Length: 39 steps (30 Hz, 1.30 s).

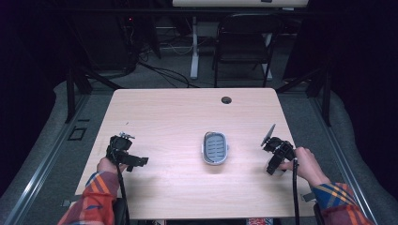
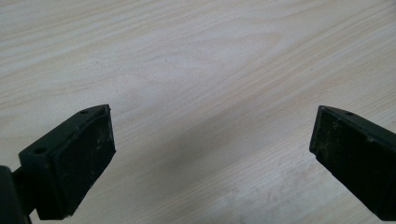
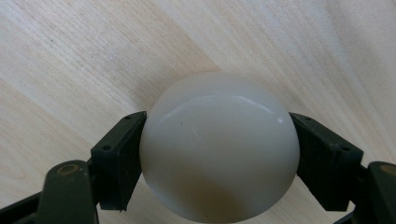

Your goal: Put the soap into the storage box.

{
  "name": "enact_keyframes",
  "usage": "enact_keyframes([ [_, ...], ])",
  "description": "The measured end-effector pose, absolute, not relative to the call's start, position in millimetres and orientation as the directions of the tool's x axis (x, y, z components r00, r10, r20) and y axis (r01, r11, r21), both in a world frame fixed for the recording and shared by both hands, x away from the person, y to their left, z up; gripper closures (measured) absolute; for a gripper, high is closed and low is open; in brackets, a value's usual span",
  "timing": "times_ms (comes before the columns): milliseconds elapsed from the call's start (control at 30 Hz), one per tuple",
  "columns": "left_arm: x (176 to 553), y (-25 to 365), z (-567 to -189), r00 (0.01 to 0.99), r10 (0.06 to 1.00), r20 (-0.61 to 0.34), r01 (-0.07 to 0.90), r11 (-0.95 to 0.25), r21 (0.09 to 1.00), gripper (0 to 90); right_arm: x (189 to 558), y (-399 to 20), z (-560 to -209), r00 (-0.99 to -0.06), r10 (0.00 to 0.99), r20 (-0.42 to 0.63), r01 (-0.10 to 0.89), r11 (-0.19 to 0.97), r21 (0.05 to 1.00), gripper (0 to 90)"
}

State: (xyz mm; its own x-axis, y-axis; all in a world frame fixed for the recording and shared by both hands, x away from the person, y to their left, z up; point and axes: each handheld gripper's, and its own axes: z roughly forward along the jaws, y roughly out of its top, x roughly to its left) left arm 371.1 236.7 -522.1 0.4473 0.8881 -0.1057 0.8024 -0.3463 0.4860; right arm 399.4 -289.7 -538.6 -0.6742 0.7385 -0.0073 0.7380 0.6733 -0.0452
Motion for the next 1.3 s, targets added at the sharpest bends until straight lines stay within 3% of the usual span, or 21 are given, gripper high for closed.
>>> enact_keyframes([
  [367,371,237,-522,0.449,0.888,-0.104,0.802,-0.348,0.486,0.1,400,-288,-537,-0.683,0.730,-0.007,0.729,0.681,-0.071,24.0],
  [933,371,236,-522,0.451,0.886,-0.103,0.802,-0.352,0.484,0.1,398,-277,-526,-0.688,0.725,-0.025,0.726,0.688,0.000,24.1],
  [1300,371,236,-522,0.453,0.885,-0.109,0.800,-0.350,0.488,0.1,402,-262,-522,-0.727,0.686,-0.033,0.687,0.727,-0.023,24.1],
])
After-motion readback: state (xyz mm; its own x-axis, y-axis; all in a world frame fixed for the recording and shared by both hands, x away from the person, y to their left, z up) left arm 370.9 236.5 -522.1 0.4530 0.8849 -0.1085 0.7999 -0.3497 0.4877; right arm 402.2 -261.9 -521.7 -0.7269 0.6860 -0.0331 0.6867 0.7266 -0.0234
